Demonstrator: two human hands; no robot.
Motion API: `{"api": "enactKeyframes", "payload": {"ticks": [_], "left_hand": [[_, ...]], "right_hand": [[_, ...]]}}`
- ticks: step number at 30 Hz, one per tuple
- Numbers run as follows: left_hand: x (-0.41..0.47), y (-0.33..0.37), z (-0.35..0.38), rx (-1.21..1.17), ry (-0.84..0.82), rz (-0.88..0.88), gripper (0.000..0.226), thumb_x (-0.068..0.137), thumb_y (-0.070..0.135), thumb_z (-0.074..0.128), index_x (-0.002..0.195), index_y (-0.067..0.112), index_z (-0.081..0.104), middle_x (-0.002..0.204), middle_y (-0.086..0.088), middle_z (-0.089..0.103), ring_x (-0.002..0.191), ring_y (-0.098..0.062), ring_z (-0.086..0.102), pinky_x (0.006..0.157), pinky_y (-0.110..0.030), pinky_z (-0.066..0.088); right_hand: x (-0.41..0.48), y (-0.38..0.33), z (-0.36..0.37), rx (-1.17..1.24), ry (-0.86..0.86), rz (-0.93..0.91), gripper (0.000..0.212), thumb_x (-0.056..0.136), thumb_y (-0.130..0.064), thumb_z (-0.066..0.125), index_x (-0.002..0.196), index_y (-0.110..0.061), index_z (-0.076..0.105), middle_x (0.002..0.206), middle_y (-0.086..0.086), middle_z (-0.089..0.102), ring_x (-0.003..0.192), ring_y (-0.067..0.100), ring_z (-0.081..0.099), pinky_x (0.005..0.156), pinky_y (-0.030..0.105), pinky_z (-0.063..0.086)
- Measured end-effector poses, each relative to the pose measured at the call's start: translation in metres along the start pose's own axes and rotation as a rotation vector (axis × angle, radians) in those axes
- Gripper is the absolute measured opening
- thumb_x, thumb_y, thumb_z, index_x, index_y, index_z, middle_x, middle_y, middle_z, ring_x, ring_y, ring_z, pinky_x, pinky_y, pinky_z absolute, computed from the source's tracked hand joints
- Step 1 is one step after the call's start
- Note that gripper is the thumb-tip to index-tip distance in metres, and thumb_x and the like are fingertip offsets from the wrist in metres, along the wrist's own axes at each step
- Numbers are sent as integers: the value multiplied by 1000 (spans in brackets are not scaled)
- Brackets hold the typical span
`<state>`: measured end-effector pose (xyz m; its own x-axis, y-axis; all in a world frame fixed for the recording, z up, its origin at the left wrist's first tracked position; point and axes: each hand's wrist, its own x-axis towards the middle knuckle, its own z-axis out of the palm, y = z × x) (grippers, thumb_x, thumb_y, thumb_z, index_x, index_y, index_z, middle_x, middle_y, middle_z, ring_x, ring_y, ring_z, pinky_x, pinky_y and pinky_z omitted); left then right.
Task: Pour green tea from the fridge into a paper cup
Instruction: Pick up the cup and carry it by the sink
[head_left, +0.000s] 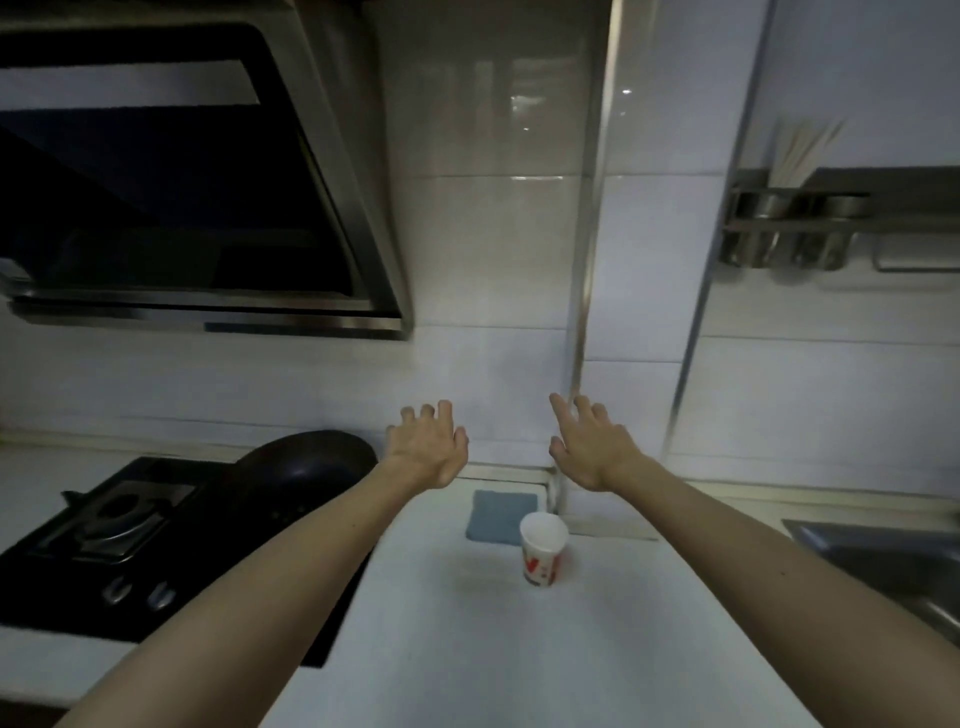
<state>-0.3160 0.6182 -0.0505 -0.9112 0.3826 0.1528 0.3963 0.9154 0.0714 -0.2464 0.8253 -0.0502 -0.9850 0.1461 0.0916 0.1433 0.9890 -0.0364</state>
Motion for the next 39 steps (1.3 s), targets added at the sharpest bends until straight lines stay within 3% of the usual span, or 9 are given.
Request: {"api": "enactKeyframes", "payload": {"ticks": [11, 20, 26, 33, 36, 39], "left_hand": [[33, 39, 50, -32, -99, 114, 45, 100, 40, 24, 133, 11, 33, 132, -16, 49, 118, -35, 45, 93, -48, 41], [73, 25, 81, -116, -165, 141, 43, 100, 39, 24, 132, 11, 33, 130, -17, 50, 115, -37, 46, 91, -46, 41], [97, 7, 111, -246, -207, 176, 47, 101, 36, 25, 142, 13, 21, 125, -19, 53, 110, -37, 49, 90, -46, 44], [99, 0, 166, -420, -380, 111, 55, 102, 35, 26, 151, 14, 12, 138, -19, 48, 122, -37, 48, 98, -42, 41], [94, 2, 192, -548, -461, 46, 47, 102, 30, 28, 144, 10, 21, 129, -21, 54, 108, -34, 55, 89, -37, 46], [85, 6, 213, -644, -521, -36, 42, 103, 28, 29, 140, 10, 24, 127, -22, 54, 96, -30, 55, 76, -31, 39]], "right_hand": [[-14, 58, 35, -15, -99, 149, 62, 103, -36, 29, 155, -16, 2, 155, 15, 18, 135, 36, 30, 101, 51, 40], [10, 62, 64, 54, -136, 201, 63, 104, -36, 30, 156, -16, 1, 157, 16, 15, 137, 38, 27, 105, 53, 39], [17, 41, 104, 135, -188, 150, 65, 104, -38, 33, 157, -19, -1, 160, 12, 13, 142, 35, 24, 111, 51, 35], [22, 43, 166, 393, -246, 194, 74, 101, -45, 42, 156, -22, -1, 162, 9, 12, 147, 35, 17, 117, 51, 25], [23, 43, 195, 565, -236, 288, 77, 99, -44, 47, 156, -23, -1, 163, 8, 13, 148, 34, 15, 119, 51, 19], [20, 40, 215, 679, -208, 345, 79, 97, -39, 55, 155, -16, 7, 158, 8, 24, 143, 30, 26, 116, 42, 23]]}}
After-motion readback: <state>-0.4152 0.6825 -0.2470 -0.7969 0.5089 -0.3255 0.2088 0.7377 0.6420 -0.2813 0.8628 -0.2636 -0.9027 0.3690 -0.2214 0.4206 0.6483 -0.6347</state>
